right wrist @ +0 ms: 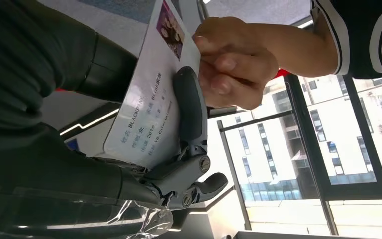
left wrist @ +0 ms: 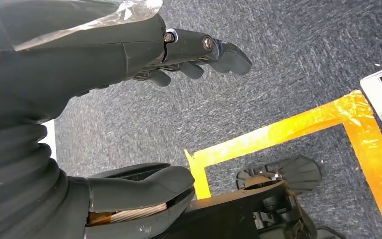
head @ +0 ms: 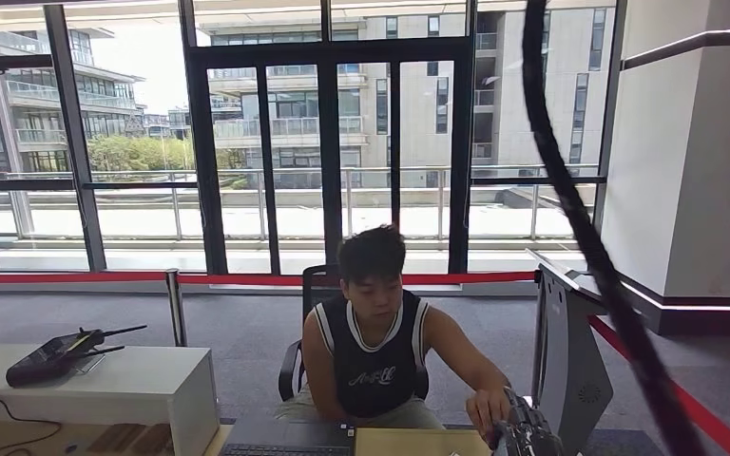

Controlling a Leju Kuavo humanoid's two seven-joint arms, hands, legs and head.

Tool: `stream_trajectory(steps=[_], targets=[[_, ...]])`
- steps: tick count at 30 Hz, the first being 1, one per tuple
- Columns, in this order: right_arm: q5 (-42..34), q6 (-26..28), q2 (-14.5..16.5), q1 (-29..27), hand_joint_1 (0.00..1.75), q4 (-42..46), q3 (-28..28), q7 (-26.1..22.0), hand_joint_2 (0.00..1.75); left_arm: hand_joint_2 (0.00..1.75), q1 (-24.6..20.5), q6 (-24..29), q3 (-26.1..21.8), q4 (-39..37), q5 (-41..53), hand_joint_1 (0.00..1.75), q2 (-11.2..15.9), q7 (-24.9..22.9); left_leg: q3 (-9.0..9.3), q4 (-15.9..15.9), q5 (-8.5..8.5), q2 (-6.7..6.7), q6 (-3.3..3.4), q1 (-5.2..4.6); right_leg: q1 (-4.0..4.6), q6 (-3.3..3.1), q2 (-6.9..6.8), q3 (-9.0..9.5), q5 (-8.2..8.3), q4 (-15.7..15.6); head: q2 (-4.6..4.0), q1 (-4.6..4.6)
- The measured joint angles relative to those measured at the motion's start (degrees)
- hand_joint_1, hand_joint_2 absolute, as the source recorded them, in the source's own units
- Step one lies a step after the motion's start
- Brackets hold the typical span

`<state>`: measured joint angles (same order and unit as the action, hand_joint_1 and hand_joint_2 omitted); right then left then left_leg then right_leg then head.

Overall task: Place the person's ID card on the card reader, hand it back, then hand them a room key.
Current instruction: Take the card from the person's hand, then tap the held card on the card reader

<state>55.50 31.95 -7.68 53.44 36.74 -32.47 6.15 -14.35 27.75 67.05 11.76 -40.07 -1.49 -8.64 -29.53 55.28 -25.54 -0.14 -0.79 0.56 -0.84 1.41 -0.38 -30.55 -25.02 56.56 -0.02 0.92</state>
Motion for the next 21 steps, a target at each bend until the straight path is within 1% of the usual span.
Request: stream_trajectory(steps=[5,9,14,21], targets=[[-1.1,-0.4,0.2,-0.1,1.75,-0.6,-0.7,-0.3,1.75,1.75,0.0,0.2,0.0,0.0,-0.5,0.0,0.0,0.0,0.0,0.0,0.0,0.0,0.0,0.0,0.0,0.0,0.0,0.0,0.0,0.0,0.0,0.01],[-4.1,-1.5,-0.1,-0.7,1.75,-0.9,-1.0,-1.1,1.75,1.75,0.1,0.7,0.0,0.0,-1.2,0.0,0.0,-0.1,0.01,0.0,0.0,0.0,0.0,0.0,0.0,0.0,0.0,0.0,0.0,0.0,0.0,0.01],[-7.4,-2.4,-1.1,-3.7,1.75,-1.1,-1.0,-1.2,1.75,1.75,0.4,1.2,0.0,0.0,-2.0,0.0,0.0,-0.5,0.0,0.0,0.0,0.0,0.0,0.0,0.0,0.0,0.0,-0.01,0.0,0.0,0.0,0.01],[-9.4,-3.2,-3.2,-8.3,1.75,-2.5,-1.2,-0.5,1.75,1.75,1.1,2.4,0.0,0.0,-3.5,0.0,0.1,-0.1,0.0,0.0,0.0,0.0,0.0,0.0,0.0,0.0,0.0,-0.01,0.0,0.0,0.0,0.01]])
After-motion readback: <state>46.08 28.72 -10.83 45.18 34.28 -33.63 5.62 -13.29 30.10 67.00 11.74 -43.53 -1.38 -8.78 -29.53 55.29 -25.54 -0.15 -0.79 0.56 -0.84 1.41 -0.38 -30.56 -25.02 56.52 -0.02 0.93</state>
